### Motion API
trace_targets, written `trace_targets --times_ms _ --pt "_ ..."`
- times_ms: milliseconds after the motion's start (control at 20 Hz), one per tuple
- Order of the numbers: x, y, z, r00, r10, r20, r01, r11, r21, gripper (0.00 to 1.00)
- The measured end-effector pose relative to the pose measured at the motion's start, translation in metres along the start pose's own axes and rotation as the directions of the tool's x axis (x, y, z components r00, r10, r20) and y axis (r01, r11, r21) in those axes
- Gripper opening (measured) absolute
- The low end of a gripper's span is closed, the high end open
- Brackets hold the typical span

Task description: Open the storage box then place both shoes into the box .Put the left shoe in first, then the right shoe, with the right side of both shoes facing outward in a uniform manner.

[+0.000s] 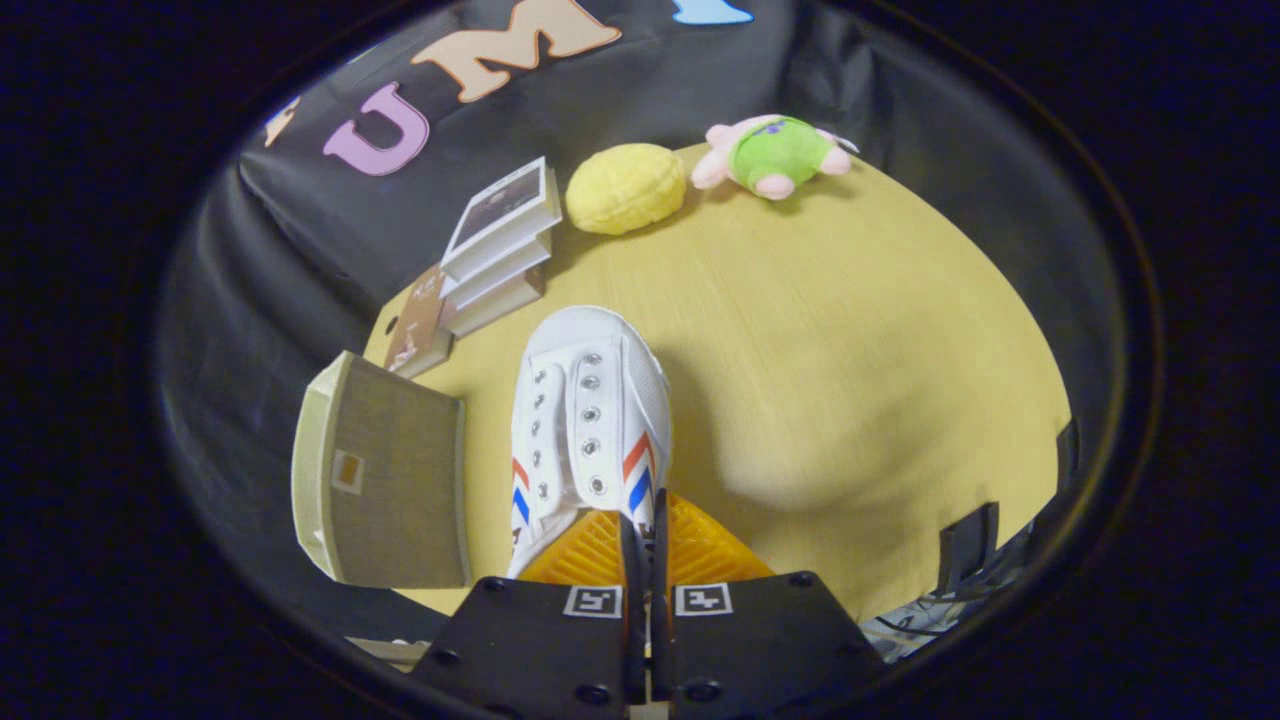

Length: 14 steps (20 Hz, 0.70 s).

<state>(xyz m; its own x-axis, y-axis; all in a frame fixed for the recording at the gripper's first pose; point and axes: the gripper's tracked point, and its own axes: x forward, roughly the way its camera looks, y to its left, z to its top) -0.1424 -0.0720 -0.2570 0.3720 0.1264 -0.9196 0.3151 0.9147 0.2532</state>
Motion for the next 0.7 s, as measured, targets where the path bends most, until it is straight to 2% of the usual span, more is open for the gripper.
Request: trace_targets --times_ms 550,700 --pt "-0.035 0.124 0.005 0.994 0.109 0.019 -0.109 0.994 0.012 0.05" --pt "-0.042 0.166 0.003 0.985 0.169 0.014 -0.17 0.985 0.031 0.05"
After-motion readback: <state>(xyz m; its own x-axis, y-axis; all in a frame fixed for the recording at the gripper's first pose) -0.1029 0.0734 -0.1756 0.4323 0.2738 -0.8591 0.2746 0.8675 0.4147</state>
